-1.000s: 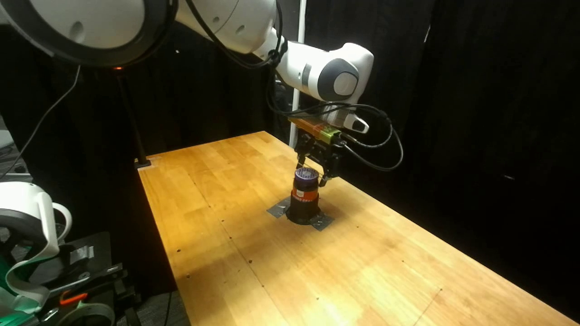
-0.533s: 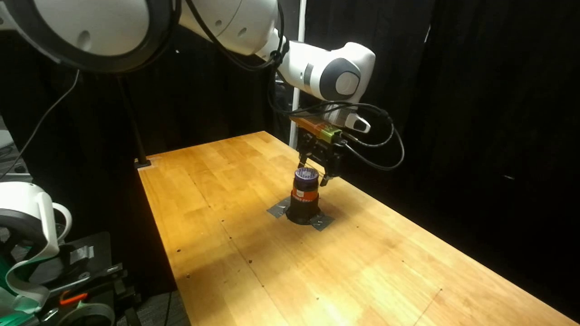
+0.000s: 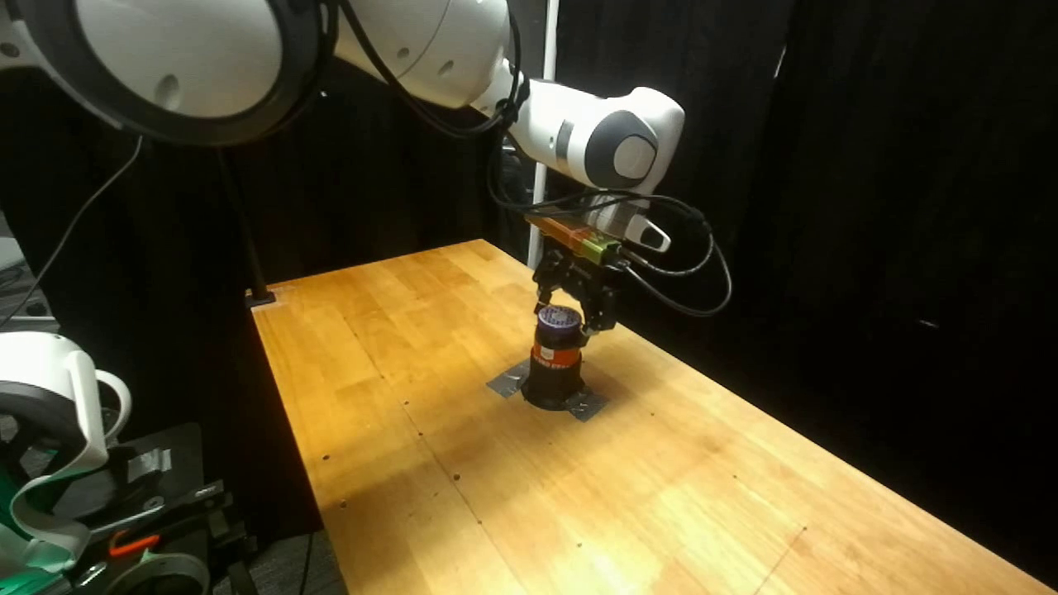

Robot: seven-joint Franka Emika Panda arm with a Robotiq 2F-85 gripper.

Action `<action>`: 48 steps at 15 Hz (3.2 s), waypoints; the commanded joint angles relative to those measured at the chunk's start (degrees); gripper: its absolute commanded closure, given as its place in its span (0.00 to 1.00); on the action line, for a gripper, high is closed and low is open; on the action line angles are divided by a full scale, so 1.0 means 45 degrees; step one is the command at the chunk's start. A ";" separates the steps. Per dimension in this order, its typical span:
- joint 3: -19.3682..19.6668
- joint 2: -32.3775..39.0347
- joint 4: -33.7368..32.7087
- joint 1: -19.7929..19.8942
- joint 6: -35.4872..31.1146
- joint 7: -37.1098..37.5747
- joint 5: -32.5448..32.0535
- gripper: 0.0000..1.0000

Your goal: Put the rubber band around the base of the cup

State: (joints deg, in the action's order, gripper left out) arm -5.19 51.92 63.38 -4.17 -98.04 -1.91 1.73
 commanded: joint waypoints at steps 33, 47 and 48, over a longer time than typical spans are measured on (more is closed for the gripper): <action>0.0333 -0.6391 1.0924 -0.0560 -0.7845 0.0690 -0.1563 0.58; 0.0870 -0.7489 1.4508 -0.1020 -1.3576 0.1965 -0.2738 0.80; 0.1006 -0.7564 1.4859 -0.1108 -1.4330 0.2080 -0.2884 0.81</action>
State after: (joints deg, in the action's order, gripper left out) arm -2.63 21.24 123.80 -7.49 -154.63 4.87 -8.70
